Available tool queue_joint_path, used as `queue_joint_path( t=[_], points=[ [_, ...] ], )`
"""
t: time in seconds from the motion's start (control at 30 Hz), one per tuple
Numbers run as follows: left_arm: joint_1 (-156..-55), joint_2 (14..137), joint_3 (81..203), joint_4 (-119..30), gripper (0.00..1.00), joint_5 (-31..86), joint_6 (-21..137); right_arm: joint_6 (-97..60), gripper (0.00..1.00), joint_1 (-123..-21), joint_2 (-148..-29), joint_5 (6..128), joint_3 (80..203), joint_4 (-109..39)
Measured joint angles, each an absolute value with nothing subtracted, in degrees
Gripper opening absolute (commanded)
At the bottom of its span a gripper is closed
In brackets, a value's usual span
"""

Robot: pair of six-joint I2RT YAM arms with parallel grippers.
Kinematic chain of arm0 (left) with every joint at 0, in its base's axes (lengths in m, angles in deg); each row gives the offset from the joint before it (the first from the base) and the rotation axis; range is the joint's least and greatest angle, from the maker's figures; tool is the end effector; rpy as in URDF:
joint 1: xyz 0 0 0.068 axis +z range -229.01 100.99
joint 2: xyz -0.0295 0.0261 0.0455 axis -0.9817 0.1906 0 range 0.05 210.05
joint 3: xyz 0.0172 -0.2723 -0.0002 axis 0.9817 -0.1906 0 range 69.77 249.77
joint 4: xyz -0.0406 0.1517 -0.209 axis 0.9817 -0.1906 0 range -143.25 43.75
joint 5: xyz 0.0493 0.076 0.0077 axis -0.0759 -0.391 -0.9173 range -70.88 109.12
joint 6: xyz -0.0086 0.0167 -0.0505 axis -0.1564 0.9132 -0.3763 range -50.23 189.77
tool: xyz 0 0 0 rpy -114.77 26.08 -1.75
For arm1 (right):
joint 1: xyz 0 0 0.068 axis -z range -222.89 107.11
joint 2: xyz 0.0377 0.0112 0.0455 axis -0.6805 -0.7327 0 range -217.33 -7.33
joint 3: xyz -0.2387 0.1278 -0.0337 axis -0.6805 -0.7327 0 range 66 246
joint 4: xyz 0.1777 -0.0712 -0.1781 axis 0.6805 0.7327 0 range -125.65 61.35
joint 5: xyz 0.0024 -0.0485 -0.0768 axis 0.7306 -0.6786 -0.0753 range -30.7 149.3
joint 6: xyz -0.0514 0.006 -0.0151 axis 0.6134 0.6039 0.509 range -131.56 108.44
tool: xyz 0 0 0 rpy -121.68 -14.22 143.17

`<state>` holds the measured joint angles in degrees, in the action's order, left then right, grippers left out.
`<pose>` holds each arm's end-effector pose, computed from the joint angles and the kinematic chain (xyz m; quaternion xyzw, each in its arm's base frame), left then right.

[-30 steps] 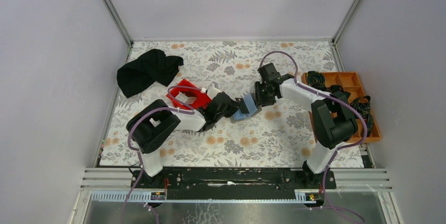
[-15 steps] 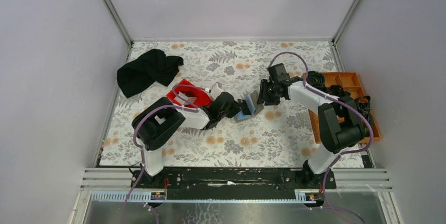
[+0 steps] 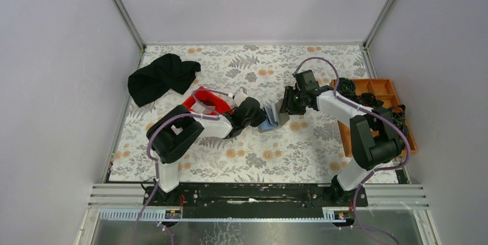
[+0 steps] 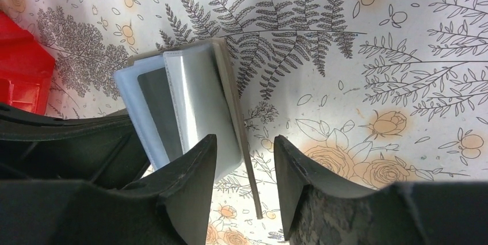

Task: Put the credit cards into the card holder
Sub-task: Turn over the card slot in the card holder.

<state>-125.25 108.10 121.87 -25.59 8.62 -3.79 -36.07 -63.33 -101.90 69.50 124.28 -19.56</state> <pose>0.2659 -0.2683 0.1322 -0.2497 0.8495 -0.3551 0.2998 0.3169 0.1248 0.1937 0.0048 0.9433 0.2005 0.2646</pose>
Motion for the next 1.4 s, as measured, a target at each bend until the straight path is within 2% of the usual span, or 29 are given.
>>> queue_joint_path(
  t=[0.6, 0.87, 0.97, 1.27, 1.4],
  points=[
    [-127.26, 108.08, 127.29, -29.61, 0.0, 8.2, -1.34, -36.14, 0.51, -63.33, -99.56, 69.52, 123.01, -20.08],
    [-127.37, 108.08, 127.31, -30.02, 0.0, 8.2, -1.24, -36.53, 0.57, -63.33, -98.97, 69.54, 122.03, -20.21],
    [-127.46, 108.08, 127.86, -30.37, 0.0, 8.2, -1.21, -36.69, 0.64, -63.33, -98.62, 69.65, 121.96, -20.3],
    [-127.85, 108.08, 128.89, -30.46, 0.0, 8.2, -0.62, -36.75, 0.65, -63.33, -98.31, 70.81, 121.96, -20.54],
    [-127.92, 108.08, 128.91, -30.46, 0.0, 8.2, -0.38, -36.66, 0.62, -63.27, -98.31, 70.77, 121.98, -20.43]
  ],
)
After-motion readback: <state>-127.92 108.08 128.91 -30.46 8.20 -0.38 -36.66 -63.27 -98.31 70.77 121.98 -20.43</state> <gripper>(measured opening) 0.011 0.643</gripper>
